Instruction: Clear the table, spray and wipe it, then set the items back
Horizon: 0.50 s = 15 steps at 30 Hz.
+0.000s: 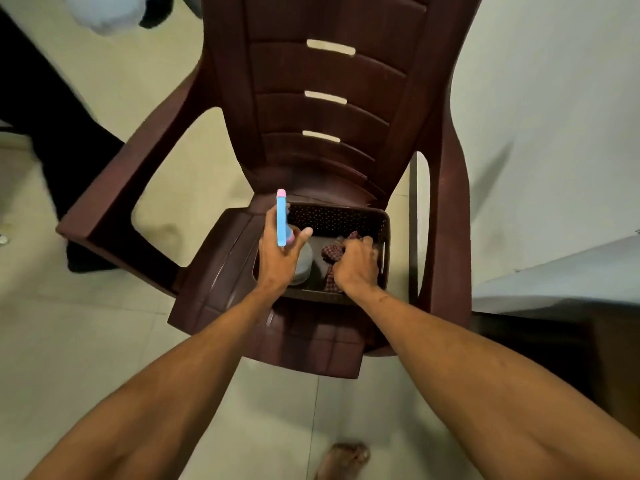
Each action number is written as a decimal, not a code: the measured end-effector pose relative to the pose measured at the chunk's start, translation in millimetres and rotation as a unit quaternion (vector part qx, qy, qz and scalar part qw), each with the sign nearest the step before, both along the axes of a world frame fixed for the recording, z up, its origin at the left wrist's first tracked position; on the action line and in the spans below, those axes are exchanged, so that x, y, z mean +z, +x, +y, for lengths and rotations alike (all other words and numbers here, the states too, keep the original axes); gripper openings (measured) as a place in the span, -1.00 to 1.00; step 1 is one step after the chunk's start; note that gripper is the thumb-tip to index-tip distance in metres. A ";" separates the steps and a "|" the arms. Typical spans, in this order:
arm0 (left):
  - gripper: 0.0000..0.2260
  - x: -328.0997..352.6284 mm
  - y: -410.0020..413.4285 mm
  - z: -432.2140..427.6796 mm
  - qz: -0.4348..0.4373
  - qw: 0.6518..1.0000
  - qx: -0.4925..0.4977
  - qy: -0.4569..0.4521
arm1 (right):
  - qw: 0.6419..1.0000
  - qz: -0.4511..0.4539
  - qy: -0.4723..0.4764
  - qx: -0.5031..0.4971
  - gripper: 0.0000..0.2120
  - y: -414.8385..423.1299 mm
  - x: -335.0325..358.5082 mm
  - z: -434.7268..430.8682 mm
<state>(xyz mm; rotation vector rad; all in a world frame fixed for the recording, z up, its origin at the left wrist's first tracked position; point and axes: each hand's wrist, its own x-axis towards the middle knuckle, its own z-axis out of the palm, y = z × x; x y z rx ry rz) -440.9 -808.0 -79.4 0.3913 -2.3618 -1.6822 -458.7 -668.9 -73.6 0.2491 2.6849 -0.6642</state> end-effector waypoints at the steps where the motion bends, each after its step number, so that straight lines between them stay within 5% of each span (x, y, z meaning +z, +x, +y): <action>1: -0.46 -2.8 -0.8 -1.7 -0.003 1.000 -0.003 0.009 | 1.000 -0.007 -0.001 -0.004 -0.61 -1.4 0.3 0.0; 8: -0.33 9.4 6.9 -14.2 -0.067 0.997 -0.024 -0.007 | 0.998 -0.024 -0.058 -0.004 -0.54 7.4 27.2 2.8; 15: -0.18 64.7 48.8 -7.0 -0.037 0.999 0.008 -0.031 | 0.988 0.079 -0.133 -0.008 -0.59 33.1 76.9 10.0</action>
